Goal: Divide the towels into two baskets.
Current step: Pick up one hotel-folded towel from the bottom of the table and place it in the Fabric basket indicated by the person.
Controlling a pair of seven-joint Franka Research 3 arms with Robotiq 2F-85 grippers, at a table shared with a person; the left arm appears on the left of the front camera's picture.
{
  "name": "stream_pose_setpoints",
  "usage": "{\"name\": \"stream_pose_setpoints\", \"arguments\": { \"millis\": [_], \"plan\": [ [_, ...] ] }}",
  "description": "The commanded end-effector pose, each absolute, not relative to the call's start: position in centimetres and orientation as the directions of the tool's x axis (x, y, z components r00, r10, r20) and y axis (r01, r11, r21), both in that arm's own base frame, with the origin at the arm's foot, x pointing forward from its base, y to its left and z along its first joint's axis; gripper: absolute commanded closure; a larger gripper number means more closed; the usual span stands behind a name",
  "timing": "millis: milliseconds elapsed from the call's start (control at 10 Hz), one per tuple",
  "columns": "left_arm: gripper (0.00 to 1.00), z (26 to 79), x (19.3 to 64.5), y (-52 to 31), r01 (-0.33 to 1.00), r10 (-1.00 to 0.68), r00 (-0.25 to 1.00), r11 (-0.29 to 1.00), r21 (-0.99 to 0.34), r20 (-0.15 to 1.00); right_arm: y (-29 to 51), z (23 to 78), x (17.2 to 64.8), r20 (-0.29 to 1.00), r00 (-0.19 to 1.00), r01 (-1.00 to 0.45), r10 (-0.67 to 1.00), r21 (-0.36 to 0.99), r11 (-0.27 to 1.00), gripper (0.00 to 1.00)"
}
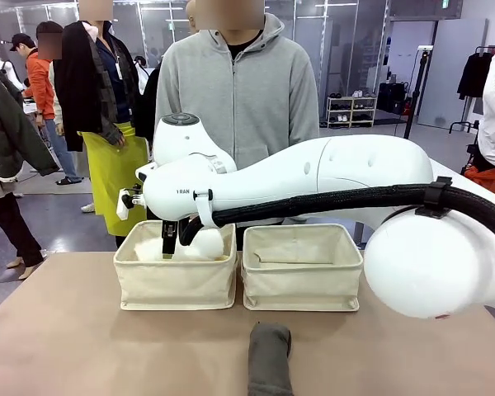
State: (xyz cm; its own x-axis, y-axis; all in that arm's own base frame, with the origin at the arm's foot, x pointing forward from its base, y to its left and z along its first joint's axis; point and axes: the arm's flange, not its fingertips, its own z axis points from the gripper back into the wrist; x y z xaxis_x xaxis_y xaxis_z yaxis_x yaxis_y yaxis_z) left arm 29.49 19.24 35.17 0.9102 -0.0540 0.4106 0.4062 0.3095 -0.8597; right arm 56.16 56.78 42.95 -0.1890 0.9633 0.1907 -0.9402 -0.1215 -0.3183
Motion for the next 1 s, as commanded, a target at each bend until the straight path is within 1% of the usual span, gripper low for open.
{"name": "stream_pose_setpoints", "arguments": {
  "millis": [0, 300, 400, 900],
  "plan": [
    [0.00, 35.5, 29.1, 19.4, 0.414, -0.059, 0.906, 0.315, -0.854, 0.418, 57.7, 43.6, 56.2, 0.184, -0.161, -0.943, 0.970, -0.317, -0.096, 0.00],
    [0.00, 35.5, 29.1, 19.4, 0.414, -0.059, 0.906, 0.315, -0.854, 0.418, 56.5, 44.3, 56.2, 0.208, -0.139, -0.943, 0.968, -0.325, -0.066, 0.00],
    [0.00, 35.5, 29.1, 19.4, 0.414, -0.059, 0.906, 0.315, -0.854, 0.418, 56.8, 43.2, 56.2, 0.194, -0.182, -0.941, 0.964, -0.319, -0.113, 0.00],
    [0.00, 35.5, 29.1, 19.4, 0.414, -0.059, 0.906, 0.315, -0.854, 0.418, 56.8, 43.2, 56.2, 0.194, -0.182, -0.941, 0.964, -0.319, -0.113, 0.00]
  ]
}}
